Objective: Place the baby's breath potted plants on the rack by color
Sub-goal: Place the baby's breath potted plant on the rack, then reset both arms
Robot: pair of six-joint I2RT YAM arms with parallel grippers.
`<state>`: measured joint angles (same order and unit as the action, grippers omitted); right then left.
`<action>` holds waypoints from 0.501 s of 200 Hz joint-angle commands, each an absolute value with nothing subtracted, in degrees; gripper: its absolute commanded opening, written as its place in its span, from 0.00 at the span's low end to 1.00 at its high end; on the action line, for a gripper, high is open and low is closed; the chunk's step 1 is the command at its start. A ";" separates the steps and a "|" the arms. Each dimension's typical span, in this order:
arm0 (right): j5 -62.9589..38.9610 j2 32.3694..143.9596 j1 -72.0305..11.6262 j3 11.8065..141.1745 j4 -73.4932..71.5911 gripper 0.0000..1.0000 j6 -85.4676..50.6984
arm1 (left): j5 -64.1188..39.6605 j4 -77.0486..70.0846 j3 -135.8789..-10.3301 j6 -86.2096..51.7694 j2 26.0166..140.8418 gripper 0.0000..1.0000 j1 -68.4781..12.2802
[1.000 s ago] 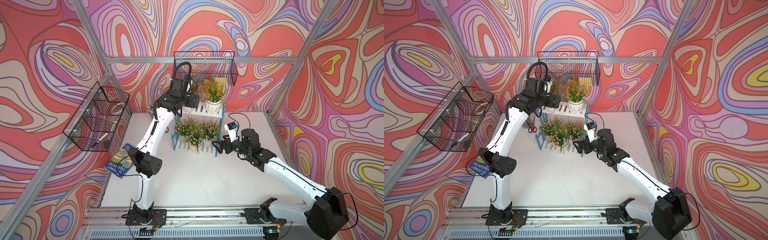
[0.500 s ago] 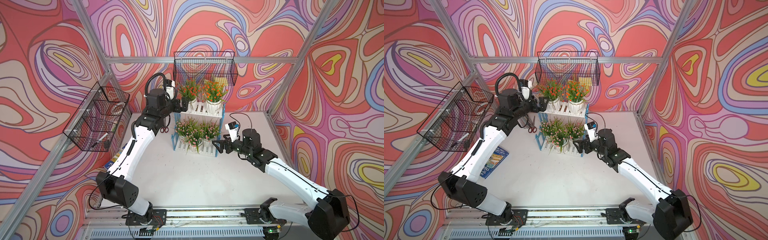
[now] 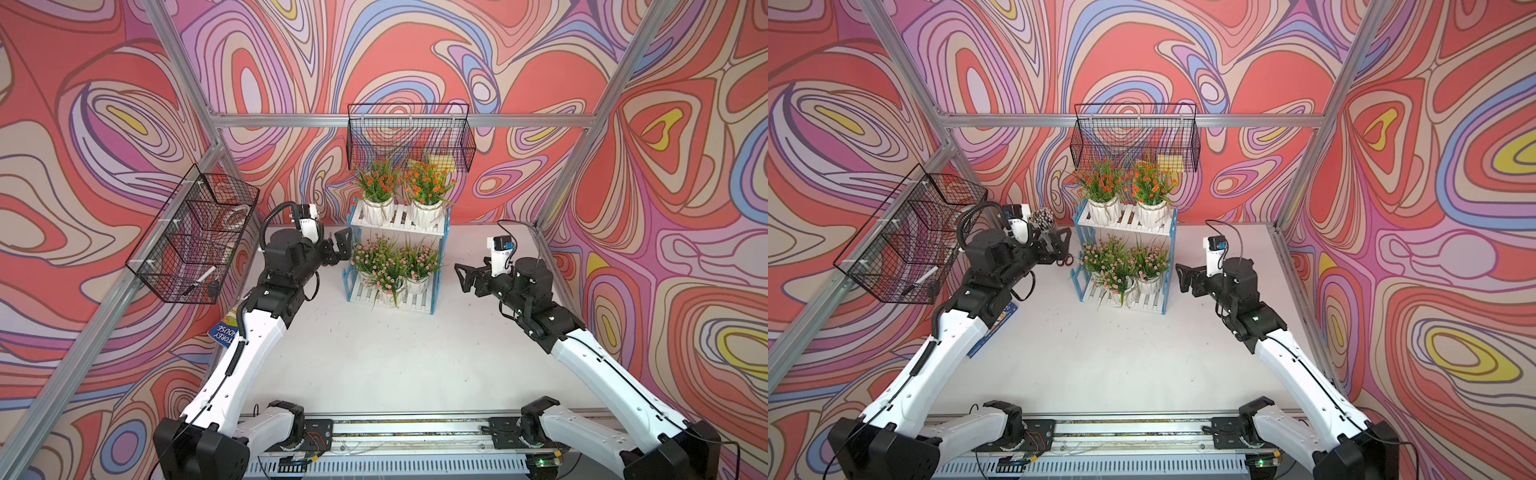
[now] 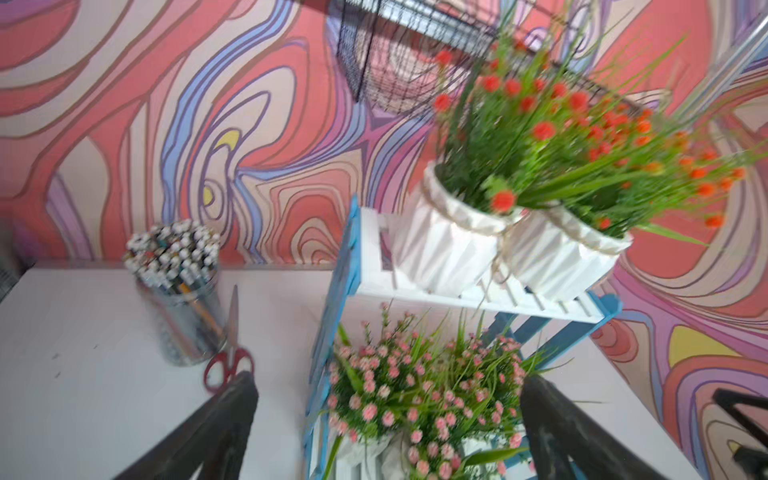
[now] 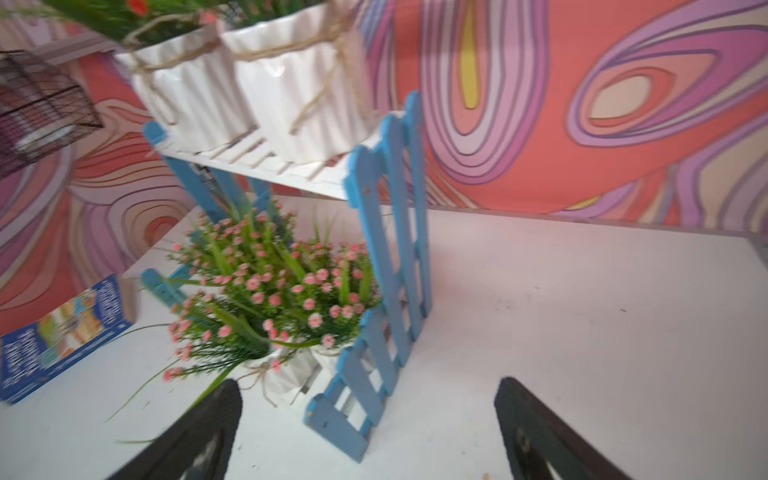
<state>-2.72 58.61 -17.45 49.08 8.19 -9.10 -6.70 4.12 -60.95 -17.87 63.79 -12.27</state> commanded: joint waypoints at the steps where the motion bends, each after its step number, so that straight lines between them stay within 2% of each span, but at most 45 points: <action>1: 1.56 57.90 -13.41 46.98 10.29 0.98 -10.76 | -0.54 8.93 -55.73 -18.68 61.33 1.00 -11.43; 38: 6.12 62.96 -11.43 44.26 6.53 0.98 -9.94 | 8.93 12.51 -47.67 -18.76 62.93 1.00 -10.81; 61: 7.57 67.72 -10.53 42.28 2.08 0.98 -9.07 | 15.85 13.91 -46.58 -16.77 67.83 1.00 -10.73; 80: 7.62 71.19 -9.81 40.65 -1.64 0.98 -8.81 | 20.75 10.64 -44.68 -15.01 72.09 1.00 -10.57; 100: 7.84 74.49 -8.99 40.00 -4.18 0.98 -7.85 | 21.04 2.86 -41.09 -12.62 75.19 1.00 -9.81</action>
<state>6.22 71.81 -10.02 40.82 1.54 -9.28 15.49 10.09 -44.27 -16.03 72.66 -10.79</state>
